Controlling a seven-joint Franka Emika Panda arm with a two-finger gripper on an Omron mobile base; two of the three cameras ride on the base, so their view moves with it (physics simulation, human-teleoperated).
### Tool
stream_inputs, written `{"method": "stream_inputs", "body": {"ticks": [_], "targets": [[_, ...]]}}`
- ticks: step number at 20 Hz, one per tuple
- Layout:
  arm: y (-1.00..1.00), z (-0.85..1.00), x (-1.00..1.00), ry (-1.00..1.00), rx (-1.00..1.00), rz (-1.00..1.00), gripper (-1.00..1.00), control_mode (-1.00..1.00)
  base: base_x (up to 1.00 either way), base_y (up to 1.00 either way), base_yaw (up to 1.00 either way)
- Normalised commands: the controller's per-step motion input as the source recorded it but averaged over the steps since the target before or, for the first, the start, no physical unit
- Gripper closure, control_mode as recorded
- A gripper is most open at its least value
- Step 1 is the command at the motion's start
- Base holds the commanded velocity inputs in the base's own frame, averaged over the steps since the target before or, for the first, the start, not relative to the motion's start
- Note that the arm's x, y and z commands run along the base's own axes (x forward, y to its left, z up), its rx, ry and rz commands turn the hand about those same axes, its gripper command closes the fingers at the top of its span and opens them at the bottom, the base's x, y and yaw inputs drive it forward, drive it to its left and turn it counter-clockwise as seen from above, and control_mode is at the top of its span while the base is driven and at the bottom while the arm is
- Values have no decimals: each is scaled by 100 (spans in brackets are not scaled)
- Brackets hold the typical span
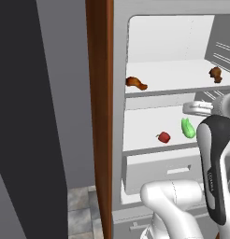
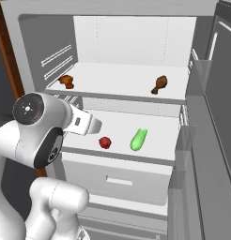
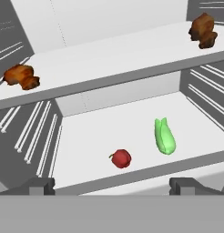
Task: Gather the bell pepper and corn from the fridge and place them on a tray on the dining counter. Then gather the chicken drumsticks from the fridge and place them on the other tray.
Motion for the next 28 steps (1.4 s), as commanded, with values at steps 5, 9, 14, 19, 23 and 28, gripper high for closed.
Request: {"method": "stream_inputs", "body": {"ticks": [5, 9, 14, 19, 23, 28], "targets": [[-6, 0, 0, 6, 0, 0, -100, -100, 0, 0, 0], [0, -14, 0, 13, 0, 0, -100, -100, 0, 0, 0], [0, -33, 0, 5, 0, 0, -100, -100, 0, 0, 0], [0, -51, 5, 1, 0, 0, -100, -100, 0, 0, 0], [0, -42, 22, 9, 0, 2, -100, -100, 0, 0, 0], [0, -33, 30, 26, -3, 3, -100, -100, 0, 0, 0]]}}
